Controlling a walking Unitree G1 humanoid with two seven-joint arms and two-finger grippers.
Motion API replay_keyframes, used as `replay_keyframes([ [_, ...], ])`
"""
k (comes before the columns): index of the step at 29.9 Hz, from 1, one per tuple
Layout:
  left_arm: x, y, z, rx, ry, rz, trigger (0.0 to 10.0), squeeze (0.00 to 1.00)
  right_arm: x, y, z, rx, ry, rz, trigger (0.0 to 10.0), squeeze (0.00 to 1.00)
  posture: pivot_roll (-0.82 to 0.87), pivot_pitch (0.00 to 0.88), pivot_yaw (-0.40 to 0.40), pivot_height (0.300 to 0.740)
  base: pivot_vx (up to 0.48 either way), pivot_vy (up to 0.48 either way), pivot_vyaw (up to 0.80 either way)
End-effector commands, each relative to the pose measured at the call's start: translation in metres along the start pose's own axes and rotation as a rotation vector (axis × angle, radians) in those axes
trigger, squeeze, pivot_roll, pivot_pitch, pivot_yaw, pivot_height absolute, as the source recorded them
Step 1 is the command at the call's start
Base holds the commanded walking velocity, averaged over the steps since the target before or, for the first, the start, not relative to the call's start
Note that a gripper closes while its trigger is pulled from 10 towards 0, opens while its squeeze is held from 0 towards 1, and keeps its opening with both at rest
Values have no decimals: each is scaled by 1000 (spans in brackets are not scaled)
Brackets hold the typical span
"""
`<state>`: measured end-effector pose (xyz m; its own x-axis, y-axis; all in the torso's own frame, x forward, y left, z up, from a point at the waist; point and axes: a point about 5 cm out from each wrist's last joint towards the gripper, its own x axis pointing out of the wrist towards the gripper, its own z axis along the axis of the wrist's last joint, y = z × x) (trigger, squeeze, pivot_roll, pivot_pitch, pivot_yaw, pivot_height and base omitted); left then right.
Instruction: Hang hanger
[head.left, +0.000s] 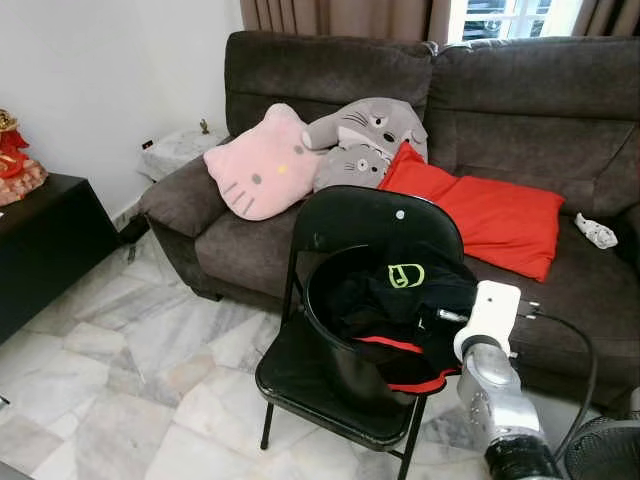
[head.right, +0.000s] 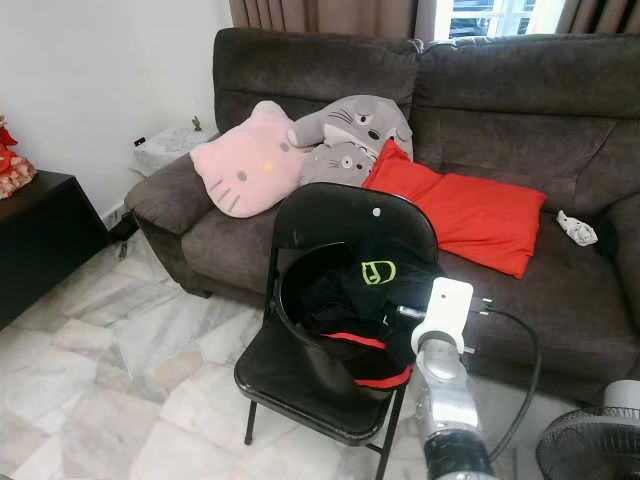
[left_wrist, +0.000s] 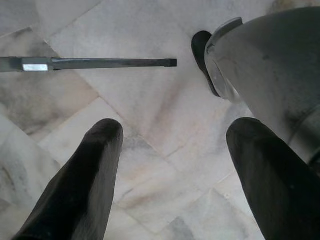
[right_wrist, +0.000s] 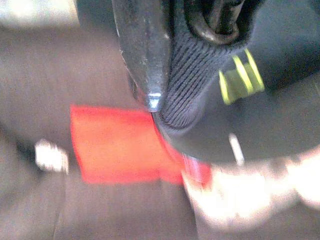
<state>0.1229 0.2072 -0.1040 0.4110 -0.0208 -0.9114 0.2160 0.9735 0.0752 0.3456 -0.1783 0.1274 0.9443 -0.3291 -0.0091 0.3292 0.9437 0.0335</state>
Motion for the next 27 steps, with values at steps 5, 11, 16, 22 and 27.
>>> replay_keyframes([
  [5,-2,5,-6,-10,22,15,10000,0,1,-2,4,27,-9,-32,0,0,-52,0,95,740,0,0,0],
  [11,-2,5,-6,-9,21,17,10000,0,-2,-3,8,25,-42,-48,0,0,-50,0,95,740,0,0,0],
  [16,-2,5,-6,-8,20,17,10000,0,-2,-3,15,-13,-93,-57,0,0,-49,0,92,740,0,0,0],
  [22,-2,6,-7,-14,21,29,10000,0,-14,-1,17,-50,-146,-56,8588,0,-49,0,89,740,0,0,0],
  [27,-3,8,-9,-26,21,50,10000,0,-27,-1,25,-98,-228,-69,10000,0,-49,0,89,740,0,0,0],
])
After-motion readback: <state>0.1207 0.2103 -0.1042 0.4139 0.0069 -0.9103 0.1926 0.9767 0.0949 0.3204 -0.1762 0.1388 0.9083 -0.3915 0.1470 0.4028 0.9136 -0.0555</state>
